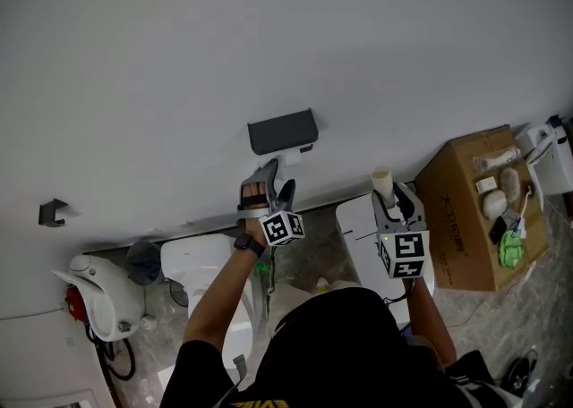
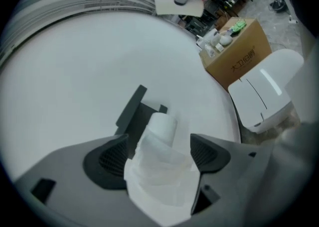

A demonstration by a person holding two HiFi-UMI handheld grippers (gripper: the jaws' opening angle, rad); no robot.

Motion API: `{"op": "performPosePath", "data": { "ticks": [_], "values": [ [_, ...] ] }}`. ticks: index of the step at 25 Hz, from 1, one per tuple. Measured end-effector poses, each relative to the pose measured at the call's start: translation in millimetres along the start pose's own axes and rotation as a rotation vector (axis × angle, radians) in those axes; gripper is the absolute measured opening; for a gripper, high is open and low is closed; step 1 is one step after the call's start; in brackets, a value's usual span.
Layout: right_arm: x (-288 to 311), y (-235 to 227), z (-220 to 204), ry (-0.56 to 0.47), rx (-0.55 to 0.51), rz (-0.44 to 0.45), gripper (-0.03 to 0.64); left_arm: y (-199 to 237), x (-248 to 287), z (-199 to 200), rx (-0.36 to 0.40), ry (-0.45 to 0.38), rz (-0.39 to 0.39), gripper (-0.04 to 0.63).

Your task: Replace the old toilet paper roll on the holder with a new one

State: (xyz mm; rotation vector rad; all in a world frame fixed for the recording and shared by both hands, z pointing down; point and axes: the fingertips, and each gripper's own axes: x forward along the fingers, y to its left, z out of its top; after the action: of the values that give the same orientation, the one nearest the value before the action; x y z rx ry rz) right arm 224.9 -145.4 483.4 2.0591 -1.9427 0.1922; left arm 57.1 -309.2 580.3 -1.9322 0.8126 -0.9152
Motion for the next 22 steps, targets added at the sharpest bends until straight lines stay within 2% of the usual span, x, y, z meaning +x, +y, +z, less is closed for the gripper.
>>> {"op": "performPosePath", "data": {
  "ticks": [2, 6, 10, 13, 15, 19, 22],
  "values": [
    [0.3, 3.2, 2.2, -0.004, -0.001, 0.007, 0.179, 13.1, -16.8, 9.0, -0.096, -0.029, 0.033, 0.388],
    [2.4, 5.9, 8.8, -0.022, -0.01, 0.015, 0.179, 46.5, -62.5, 18.1, -0.367, -0.102, 0.121, 0.387],
    [3.0, 10.0, 17.9, -0.044, -0.012, 0.023, 0.179, 74.0, -103.3, 6.0, -0.604, -0.126, 0.183, 0.383],
    [2.6, 13.2, 27.9, -0.053, -0.025, 0.034, 0.179, 92.9, -129.3, -6.2, -0.79, -0.137, 0.219, 0.346],
    [0.8, 14.8, 34.9, -0.065, -0.033, 0.041, 0.179, 103.2, -146.4, -15.1, -0.86, -0.141, 0.254, 0.316],
    [6.7, 19.0, 42.4, -0.108, -0.008, 0.045, 0.178, 114.6, -164.2, -31.9, -0.903, -0.127, 0.315, 0.271],
    [15.2, 26.4, 50.2, -0.14, 0.011, 0.062, 0.178, 114.5, -176.7, -29.2, -0.954, -0.138, 0.334, 0.234]
  ]
}}
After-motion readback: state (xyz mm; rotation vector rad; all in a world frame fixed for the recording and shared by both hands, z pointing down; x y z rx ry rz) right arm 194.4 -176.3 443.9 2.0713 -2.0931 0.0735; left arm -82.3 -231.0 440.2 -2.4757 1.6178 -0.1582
